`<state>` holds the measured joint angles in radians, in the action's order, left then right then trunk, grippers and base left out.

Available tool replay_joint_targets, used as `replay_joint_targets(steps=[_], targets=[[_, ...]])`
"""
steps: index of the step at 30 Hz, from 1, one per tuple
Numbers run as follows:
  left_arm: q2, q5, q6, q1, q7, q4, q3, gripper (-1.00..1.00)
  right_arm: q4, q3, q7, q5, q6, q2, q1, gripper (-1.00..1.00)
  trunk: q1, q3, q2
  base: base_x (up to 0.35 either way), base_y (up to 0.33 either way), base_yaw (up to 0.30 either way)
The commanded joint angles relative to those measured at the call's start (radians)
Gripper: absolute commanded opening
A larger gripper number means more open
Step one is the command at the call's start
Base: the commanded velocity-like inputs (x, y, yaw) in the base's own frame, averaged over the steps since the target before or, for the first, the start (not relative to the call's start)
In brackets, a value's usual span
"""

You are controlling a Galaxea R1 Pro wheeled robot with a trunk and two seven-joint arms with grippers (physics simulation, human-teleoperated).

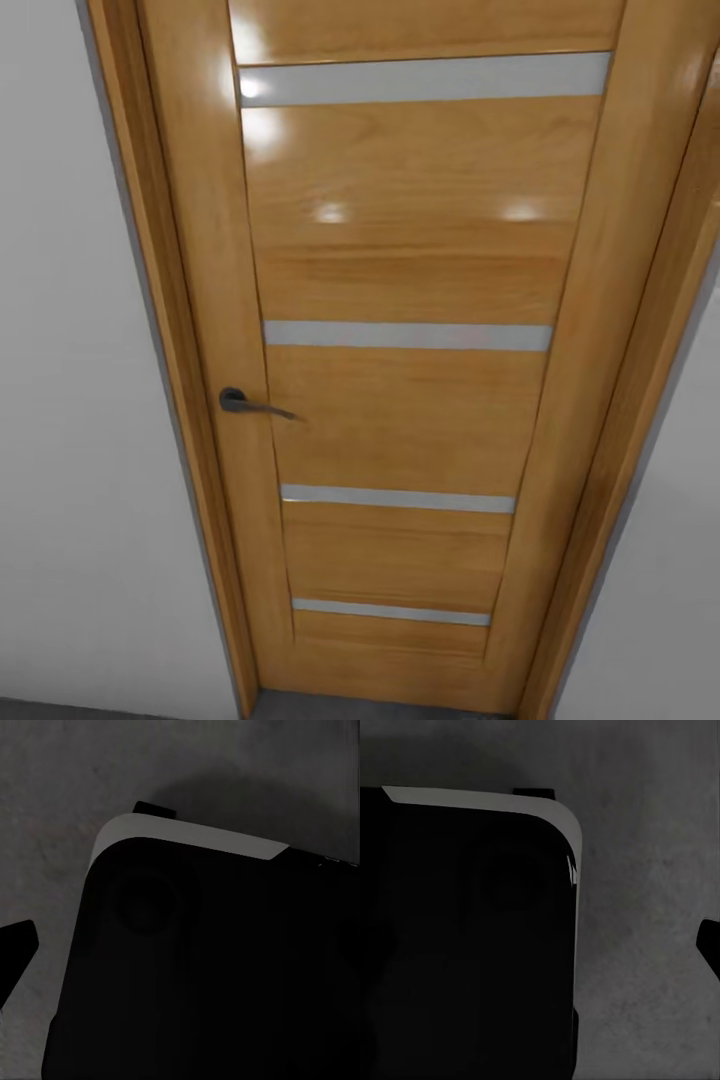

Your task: Move the two storage containers from the living room to the garage. In the garage, place one container on the floor and stack the other container on top of it (either order is fine).

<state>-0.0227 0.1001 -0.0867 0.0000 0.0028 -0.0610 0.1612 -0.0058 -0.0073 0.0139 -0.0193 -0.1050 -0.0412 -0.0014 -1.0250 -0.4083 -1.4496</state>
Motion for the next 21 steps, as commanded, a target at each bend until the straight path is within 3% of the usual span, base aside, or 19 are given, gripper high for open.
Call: replay_joint_targets(steps=[1, 12, 21], targets=[[0.000, 0.010, -0.002, 0.000, 0.000, 0.000, 0.000, 1.00, 0.000, -0.001, 0.001, -0.002, -0.002, 0.000, 0.000, 1.00, 0.000, -0.001, 0.000, 0.008, 0.000, -0.220], [0.000, 0.010, -0.002, 0.000, 0.000, 0.000, 0.000, 1.00, 0.000, -0.002, 0.001, -0.001, -0.002, 0.000, 0.000, 1.00, 0.000, -0.001, 0.000, 0.002, 0.000, -0.236], [0.000, 0.010, -0.002, 0.000, 0.000, 0.000, 0.000, 1.00, 0.000, 0.000, 0.002, -0.006, -0.004, 0.000, 0.000, 1.00, 0.000, -0.001, 0.000, 0.000, 0.000, -0.067]])
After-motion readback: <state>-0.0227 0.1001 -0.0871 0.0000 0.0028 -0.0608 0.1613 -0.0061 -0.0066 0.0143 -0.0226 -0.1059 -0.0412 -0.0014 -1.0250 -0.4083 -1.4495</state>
